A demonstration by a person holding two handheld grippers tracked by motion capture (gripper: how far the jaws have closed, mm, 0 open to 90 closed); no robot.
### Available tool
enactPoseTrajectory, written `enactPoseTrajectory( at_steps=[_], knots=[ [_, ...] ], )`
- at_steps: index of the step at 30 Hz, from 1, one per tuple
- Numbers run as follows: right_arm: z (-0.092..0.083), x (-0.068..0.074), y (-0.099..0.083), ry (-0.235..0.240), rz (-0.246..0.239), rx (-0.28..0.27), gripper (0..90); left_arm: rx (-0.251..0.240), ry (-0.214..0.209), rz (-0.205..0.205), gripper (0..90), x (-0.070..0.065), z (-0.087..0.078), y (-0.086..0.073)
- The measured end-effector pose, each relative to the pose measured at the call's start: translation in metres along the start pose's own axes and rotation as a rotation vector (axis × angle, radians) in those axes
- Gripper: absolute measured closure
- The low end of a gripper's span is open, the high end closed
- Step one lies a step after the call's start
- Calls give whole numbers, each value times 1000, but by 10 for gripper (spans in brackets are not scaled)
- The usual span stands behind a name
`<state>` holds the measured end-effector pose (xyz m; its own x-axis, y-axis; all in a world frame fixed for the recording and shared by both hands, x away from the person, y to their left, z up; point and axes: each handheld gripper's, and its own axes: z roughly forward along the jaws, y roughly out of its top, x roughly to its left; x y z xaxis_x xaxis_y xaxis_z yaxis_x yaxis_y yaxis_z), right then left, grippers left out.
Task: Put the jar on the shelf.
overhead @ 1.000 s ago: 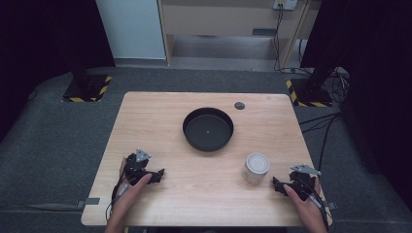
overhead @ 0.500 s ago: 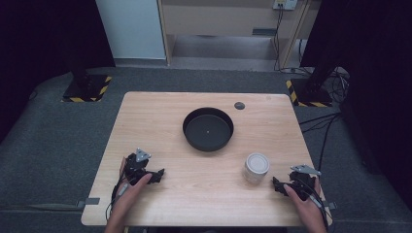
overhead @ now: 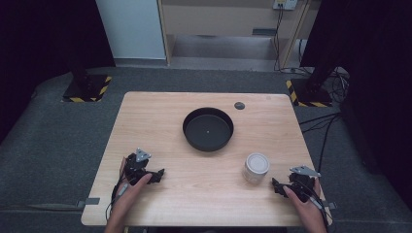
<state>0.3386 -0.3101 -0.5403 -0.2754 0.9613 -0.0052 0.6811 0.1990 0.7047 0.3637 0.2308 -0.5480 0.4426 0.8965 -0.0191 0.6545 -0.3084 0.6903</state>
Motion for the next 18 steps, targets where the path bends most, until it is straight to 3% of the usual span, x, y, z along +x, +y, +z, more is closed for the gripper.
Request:
enactPoseTrajectory(
  at_steps=[18],
  knots=[
    [-23,9,1,30,-43,-23,29,0,0,0,0,0,0,0]
  ],
)
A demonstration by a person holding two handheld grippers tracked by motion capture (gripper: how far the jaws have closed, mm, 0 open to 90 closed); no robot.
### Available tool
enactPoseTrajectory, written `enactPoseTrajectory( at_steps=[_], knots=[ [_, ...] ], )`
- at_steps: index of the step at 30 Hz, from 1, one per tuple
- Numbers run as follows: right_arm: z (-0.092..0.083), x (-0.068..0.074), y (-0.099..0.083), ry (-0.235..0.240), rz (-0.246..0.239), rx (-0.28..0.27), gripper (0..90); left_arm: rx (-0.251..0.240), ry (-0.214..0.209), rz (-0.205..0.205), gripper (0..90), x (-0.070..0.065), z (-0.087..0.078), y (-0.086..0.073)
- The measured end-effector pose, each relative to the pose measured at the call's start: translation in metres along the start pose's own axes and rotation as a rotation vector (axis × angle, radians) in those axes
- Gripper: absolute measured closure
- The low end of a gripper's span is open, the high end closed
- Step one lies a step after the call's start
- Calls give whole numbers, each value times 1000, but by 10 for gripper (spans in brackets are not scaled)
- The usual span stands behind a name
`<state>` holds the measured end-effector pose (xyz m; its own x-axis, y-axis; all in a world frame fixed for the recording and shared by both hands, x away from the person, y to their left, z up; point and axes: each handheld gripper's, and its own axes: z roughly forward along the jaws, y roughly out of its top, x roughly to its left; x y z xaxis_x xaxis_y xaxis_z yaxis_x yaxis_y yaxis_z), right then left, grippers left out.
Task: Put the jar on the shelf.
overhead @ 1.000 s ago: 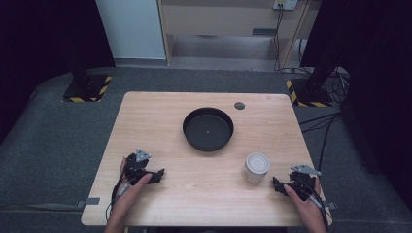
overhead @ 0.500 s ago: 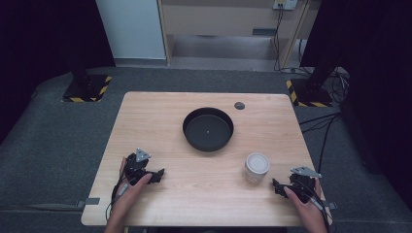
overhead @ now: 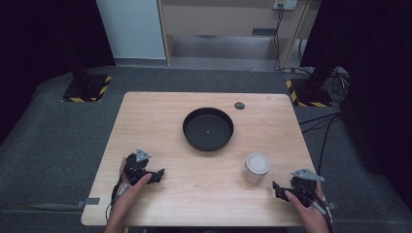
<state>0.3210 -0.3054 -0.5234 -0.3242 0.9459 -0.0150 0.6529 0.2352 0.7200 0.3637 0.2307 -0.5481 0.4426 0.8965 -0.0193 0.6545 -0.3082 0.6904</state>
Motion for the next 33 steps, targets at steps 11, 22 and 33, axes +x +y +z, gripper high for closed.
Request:
enactPoseTrajectory(
  at_steps=[11,22,33],
  knots=[
    [-8,8,2,25,-16,-7,30,0,0,0,0,0,0,0],
    [-13,14,2,41,-30,-15,30,0,0,1,0,0,0,0],
    [-16,20,8,60,-48,-25,29,0,0,1,0,0,0,0]
  ],
)
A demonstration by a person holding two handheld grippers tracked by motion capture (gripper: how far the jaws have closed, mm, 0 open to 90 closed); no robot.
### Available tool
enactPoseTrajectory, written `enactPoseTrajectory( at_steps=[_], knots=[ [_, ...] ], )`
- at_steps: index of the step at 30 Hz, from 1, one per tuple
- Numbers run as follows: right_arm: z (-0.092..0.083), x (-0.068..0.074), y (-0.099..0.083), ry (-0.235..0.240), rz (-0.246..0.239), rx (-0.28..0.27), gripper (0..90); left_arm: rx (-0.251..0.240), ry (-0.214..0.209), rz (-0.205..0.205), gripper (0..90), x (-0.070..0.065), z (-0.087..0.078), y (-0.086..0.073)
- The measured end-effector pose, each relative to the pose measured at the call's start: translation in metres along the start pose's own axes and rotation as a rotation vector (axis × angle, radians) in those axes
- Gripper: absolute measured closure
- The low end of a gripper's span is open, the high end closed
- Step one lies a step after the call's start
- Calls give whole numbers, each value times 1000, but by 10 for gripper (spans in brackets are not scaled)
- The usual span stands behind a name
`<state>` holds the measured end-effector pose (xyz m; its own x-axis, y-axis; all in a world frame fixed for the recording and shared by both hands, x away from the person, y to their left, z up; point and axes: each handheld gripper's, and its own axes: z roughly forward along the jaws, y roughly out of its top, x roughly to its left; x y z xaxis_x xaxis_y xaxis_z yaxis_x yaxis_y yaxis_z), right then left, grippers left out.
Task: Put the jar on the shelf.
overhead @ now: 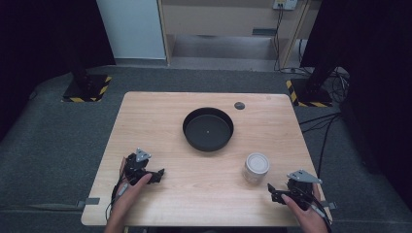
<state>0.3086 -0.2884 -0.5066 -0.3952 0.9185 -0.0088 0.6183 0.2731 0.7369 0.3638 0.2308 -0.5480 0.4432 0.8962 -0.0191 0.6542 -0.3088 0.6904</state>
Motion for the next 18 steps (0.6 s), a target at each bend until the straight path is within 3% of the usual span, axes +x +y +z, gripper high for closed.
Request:
enactPoseTrajectory(
  at_steps=[18],
  knots=[
    [-2,8,8,23,-19,-11,28,0,-1,0,0,0,0,0]
  ],
)
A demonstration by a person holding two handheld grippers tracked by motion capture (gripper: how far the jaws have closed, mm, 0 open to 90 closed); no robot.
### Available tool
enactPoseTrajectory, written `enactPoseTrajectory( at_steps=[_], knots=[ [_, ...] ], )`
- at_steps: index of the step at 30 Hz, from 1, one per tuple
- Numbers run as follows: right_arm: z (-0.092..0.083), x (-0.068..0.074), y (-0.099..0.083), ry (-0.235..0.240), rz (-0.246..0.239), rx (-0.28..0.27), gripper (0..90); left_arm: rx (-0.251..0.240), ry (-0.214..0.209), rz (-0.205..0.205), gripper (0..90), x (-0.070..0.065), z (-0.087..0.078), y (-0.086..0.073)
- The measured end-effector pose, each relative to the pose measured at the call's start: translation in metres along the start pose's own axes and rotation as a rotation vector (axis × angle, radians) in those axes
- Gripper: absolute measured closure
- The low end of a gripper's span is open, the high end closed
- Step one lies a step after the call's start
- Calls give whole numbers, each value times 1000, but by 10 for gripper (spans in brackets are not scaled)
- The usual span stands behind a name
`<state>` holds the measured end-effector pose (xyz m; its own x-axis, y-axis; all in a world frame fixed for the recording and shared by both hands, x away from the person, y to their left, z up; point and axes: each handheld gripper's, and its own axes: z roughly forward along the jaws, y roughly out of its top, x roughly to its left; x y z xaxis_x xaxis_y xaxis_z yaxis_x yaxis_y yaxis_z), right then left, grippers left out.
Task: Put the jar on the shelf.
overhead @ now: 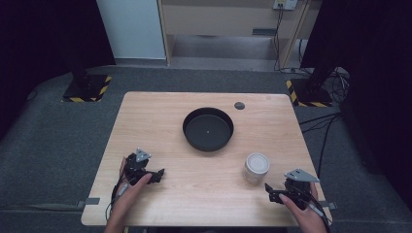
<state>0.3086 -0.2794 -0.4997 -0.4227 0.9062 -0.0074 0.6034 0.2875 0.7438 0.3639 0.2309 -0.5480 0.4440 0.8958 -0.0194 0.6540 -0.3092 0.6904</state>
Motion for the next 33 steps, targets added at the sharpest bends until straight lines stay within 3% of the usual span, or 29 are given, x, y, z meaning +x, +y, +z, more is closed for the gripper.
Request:
enactPoseTrajectory(
  at_steps=[33],
  knots=[
    [3,13,12,34,-30,-6,27,0,0,0,0,0,0,0]
  ],
)
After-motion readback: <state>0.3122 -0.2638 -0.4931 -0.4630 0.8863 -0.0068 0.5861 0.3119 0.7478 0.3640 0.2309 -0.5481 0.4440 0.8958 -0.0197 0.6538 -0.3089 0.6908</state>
